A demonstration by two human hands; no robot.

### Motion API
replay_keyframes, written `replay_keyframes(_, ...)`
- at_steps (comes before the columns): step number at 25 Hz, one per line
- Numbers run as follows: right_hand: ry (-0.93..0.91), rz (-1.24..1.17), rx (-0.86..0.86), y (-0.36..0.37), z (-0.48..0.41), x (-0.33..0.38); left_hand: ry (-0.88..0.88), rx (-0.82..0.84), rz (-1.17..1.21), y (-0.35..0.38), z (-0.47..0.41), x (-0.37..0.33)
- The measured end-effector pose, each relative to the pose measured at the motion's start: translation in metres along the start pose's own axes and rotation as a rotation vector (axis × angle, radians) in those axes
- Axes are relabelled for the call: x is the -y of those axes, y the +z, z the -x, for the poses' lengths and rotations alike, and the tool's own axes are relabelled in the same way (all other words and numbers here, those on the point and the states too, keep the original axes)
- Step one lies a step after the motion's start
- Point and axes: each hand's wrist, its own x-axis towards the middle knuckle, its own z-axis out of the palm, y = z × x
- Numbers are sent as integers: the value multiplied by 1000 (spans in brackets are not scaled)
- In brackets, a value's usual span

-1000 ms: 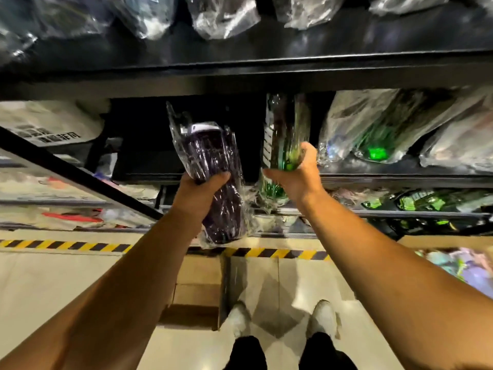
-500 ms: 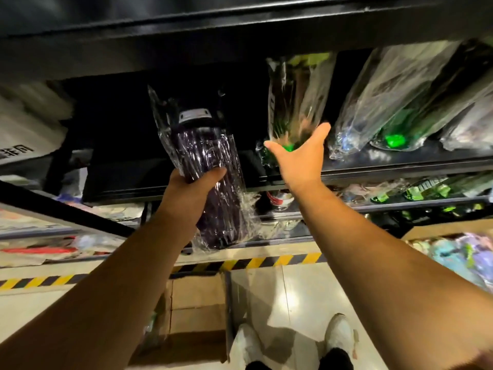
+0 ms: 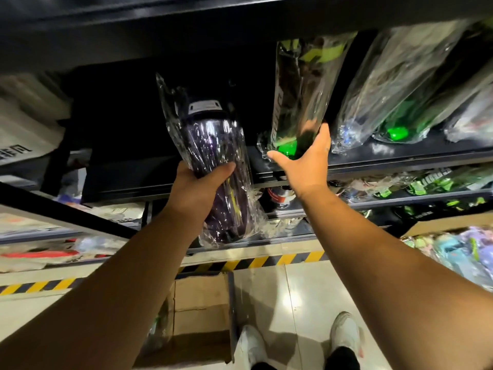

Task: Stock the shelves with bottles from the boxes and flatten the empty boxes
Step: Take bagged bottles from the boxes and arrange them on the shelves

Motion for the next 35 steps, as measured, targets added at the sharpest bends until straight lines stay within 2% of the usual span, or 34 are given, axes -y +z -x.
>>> replay_keyframes(5, -54, 53, -5, -5, 8, -11, 122, -37, 12, 7, -10, -19)
replay_keyframes(11, -99, 148, 30, -9, 9, -19, 252, -208, 39, 26, -29, -31)
replay_keyframes(13, -86, 158, 17, -9, 9, -20, 400, -238, 13, 34, -29, -31)
replay_keyframes(15, -100, 165, 4, -8, 9, -21, 620, -291, -35, 40, -31, -24)
replay_keyframes(17, -126, 183, -5, -5, 9, -23, 726, -354, -85, 43, -40, -14)
replay_keyframes(21, -172, 198, -8, -4, 7, -28, 591, -229, -21, 41, -51, 2)
replay_keyframes(24, -177, 189, -5, -4, 8, -27, 488, -133, -198, 34, -47, 15)
replay_keyframes(26, -167, 182, 0, -4, 10, -24, 431, -151, -308, 29, -51, 32)
replay_keyframes(30, -163, 199, -8, -3, 11, -27, 338, -215, -371, 35, -66, 41)
replay_keyframes(35, -131, 239, 26, -5, 14, -20, 395, -180, -401, 36, -54, 44)
